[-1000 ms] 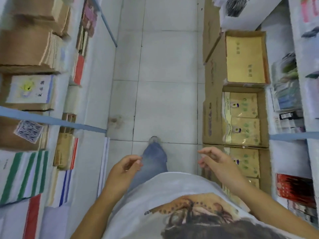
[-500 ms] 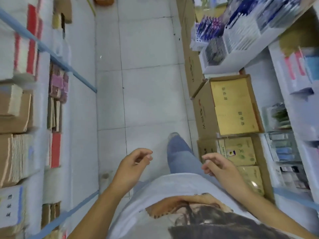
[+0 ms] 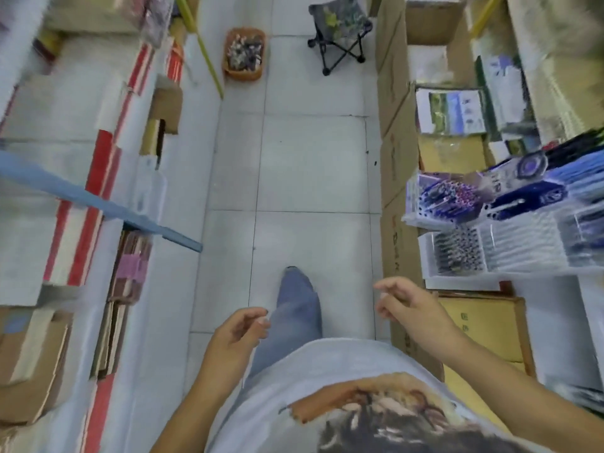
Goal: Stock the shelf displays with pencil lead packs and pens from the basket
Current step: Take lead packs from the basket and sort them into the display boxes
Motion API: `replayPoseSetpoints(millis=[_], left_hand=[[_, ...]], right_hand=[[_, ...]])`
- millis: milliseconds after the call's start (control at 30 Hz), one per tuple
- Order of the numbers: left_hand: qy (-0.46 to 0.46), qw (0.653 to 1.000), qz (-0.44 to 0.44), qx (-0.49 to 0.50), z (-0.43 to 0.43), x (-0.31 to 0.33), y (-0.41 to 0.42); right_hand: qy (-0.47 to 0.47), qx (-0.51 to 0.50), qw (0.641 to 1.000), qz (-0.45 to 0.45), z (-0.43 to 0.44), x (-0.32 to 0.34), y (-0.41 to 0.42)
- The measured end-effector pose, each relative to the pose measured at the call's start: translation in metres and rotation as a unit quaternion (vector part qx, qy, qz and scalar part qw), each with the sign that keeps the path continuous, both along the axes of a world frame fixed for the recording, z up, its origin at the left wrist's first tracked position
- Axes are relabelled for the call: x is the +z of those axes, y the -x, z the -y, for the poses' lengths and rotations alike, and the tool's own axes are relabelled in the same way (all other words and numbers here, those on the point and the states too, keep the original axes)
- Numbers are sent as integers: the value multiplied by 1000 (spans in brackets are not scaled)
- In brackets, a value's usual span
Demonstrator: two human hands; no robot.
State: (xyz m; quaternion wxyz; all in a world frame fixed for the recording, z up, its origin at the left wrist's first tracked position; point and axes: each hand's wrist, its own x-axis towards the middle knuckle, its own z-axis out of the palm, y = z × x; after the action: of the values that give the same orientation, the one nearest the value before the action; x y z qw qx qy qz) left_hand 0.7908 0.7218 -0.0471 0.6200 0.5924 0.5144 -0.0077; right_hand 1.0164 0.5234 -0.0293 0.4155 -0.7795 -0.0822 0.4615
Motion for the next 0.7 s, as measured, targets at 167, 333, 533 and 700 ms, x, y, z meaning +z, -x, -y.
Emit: replayPoseSetpoints(millis=[167,333,533,700], left_hand=[[-10,995,-14,-94,-114,-5,-104],[-20,990,9,-140,-195,5,-222],[-21,994,17,-106,-256,-3,-345],[-7,999,-6,-41,-298,4,-399]], right_hand=[[0,-55,998,2,-81,6,-81],[21,-116,993,-11,-130,11,-160],[41,-102,994,-9,-202,-16,-286],[25,-5,1000,1,-294,-6,-405]])
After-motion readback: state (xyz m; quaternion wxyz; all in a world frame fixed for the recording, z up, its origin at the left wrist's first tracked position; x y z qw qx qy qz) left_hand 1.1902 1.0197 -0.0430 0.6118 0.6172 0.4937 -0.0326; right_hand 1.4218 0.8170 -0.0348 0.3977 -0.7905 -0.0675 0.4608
